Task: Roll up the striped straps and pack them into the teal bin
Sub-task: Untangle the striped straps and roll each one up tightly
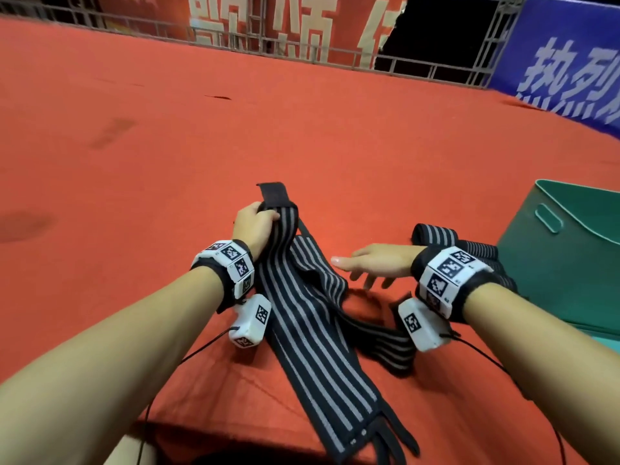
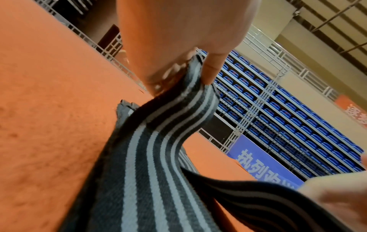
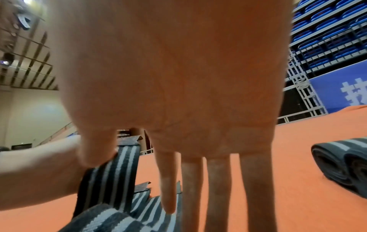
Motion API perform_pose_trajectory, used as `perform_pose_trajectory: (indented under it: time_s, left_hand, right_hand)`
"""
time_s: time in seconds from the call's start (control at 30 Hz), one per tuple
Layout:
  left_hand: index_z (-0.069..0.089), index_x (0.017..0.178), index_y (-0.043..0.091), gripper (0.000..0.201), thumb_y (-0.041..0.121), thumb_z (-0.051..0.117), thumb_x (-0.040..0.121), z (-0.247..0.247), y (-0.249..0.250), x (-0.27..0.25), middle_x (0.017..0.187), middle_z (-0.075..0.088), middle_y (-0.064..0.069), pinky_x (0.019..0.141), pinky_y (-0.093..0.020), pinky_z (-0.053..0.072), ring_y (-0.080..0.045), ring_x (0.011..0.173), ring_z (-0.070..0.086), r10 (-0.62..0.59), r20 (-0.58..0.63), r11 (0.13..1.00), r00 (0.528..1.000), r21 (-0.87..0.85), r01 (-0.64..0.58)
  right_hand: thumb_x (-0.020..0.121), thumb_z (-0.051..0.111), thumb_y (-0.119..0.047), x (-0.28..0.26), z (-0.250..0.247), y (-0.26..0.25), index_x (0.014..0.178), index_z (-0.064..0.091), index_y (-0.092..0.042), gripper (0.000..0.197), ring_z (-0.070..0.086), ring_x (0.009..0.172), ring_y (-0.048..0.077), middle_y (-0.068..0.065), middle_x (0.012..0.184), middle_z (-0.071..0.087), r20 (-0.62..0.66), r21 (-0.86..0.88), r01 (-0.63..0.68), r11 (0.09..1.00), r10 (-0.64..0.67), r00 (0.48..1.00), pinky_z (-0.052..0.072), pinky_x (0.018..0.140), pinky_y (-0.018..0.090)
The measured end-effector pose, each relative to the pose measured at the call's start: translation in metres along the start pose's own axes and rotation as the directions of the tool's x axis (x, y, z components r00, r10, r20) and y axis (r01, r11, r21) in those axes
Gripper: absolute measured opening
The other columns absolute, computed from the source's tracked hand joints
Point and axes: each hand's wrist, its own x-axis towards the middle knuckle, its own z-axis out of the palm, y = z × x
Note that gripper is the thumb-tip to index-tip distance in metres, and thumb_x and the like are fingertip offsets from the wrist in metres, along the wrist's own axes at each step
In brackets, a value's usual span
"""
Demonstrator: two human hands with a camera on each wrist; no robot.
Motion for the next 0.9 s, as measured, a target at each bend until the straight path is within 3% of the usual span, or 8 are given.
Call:
perform_pose_trajectory:
  time_s: [0.1, 0.2, 0.4, 0.47, 0.6, 0.67, 0.8, 0.9]
  left_hand:
    - [0.061, 0.084, 0.016, 0.01, 0.016, 0.059, 0.094, -0.001, 0.006, -0.004, 0.091, 0.067, -0.004, 0.075, -0.033, 0.044, -0.021, 0.083, 0.06, 0.065, 0.008, 0.998, 0.998, -0.011, -0.065]
    - [0.065, 0.098, 0.009, 0.01, 0.017, 0.058, 0.097, 0.003, 0.01, -0.011, 0.096, 0.067, -0.005, 0.071, -0.028, 0.045, -0.018, 0.085, 0.059, 0.128, 0.052, 0.992, 0.99, 0.001, -0.128]
    - [0.064, 0.105, 0.019, 0.01, 0.015, 0.058, 0.098, 0.03, 0.015, -0.038, 0.103, 0.068, -0.001, 0.07, -0.007, 0.041, -0.012, 0.089, 0.06, 0.287, 0.144, 0.952, 0.947, 0.063, -0.298]
    - [0.066, 0.106, 0.016, 0.011, 0.015, 0.059, 0.098, 0.037, 0.023, -0.047, 0.103, 0.069, -0.001, 0.078, -0.014, 0.046, -0.014, 0.092, 0.062, 0.302, 0.158, 0.949, 0.94, 0.044, -0.313]
    - [0.069, 0.102, 0.012, 0.013, 0.018, 0.061, 0.095, 0.041, 0.041, -0.059, 0.099, 0.073, -0.004, 0.086, -0.038, 0.053, -0.017, 0.091, 0.064, 0.339, 0.141, 0.94, 0.93, 0.001, -0.342]
    - [0.069, 0.099, 0.01, 0.012, 0.017, 0.061, 0.095, 0.04, 0.052, -0.064, 0.094, 0.073, -0.004, 0.081, -0.037, 0.053, -0.014, 0.084, 0.062, 0.371, 0.118, 0.929, 0.921, -0.032, -0.37]
    - [0.069, 0.1, 0.017, 0.014, 0.009, 0.059, 0.096, 0.039, 0.079, -0.074, 0.09, 0.07, 0.008, 0.075, -0.02, 0.05, -0.003, 0.08, 0.062, 0.442, 0.109, 0.894, 0.89, -0.135, -0.428]
    - [0.066, 0.113, 0.021, 0.029, 0.001, 0.057, 0.094, 0.039, 0.102, -0.082, 0.104, 0.071, 0.007, 0.088, -0.02, 0.052, -0.006, 0.096, 0.066, 0.511, 0.098, 0.851, 0.854, -0.196, -0.487]
  right_hand:
    - [0.071, 0.048, -0.096, -0.003, 0.0, 0.009, 0.143, 0.055, -0.024, 0.101, 0.049, 0.136, 0.024, -0.001, 0.147, 0.053, 0.108, -0.241, -0.081, 0.967, 0.109, 0.988, 0.034, 0.118, 0.05]
    - [0.068, 0.042, -0.099, -0.008, -0.001, 0.026, 0.146, 0.054, -0.017, 0.114, 0.044, 0.143, 0.029, 0.007, 0.155, 0.049, -0.07, -0.302, -0.243, 0.922, 0.233, 0.97, 0.03, 0.121, 0.044]
    - [0.092, 0.068, -0.055, -0.019, 0.016, 0.044, 0.121, 0.067, -0.007, 0.056, 0.065, 0.083, 0.024, 0.012, 0.102, 0.071, 0.05, -0.252, -0.367, 0.896, 0.39, 0.919, 0.054, 0.071, 0.031]
    - [0.084, 0.082, -0.041, -0.014, 0.02, 0.055, 0.115, 0.073, -0.004, 0.049, 0.068, 0.086, 0.022, 0.006, 0.097, 0.074, -0.093, -0.254, -0.291, 0.922, 0.276, 0.957, 0.056, 0.073, 0.028]
    - [0.085, 0.082, -0.018, -0.024, 0.011, 0.059, 0.094, 0.071, -0.01, 0.016, 0.063, 0.069, 0.017, 0.0, 0.071, 0.064, -0.405, 0.224, 0.03, 0.974, 0.064, 0.912, 0.045, 0.049, 0.019]
    - [0.085, 0.078, -0.011, -0.035, -0.001, 0.052, 0.088, 0.063, -0.013, 0.015, 0.062, 0.064, 0.017, 0.003, 0.073, 0.065, -0.571, 0.446, 0.229, 0.865, 0.079, 0.817, 0.046, 0.046, 0.018]
    - [0.088, 0.051, 0.005, -0.058, -0.032, 0.028, 0.108, 0.055, -0.003, 0.022, 0.069, 0.086, 0.026, 0.022, 0.102, 0.074, -0.747, 0.589, 0.595, 0.547, 0.088, 0.659, 0.051, 0.077, 0.029]
    - [0.093, 0.045, 0.0, -0.075, -0.048, 0.011, 0.109, 0.047, -0.004, 0.017, 0.066, 0.064, 0.024, 0.013, 0.081, 0.066, -0.785, 0.608, 0.742, 0.284, 0.075, 0.615, 0.05, 0.064, 0.034]
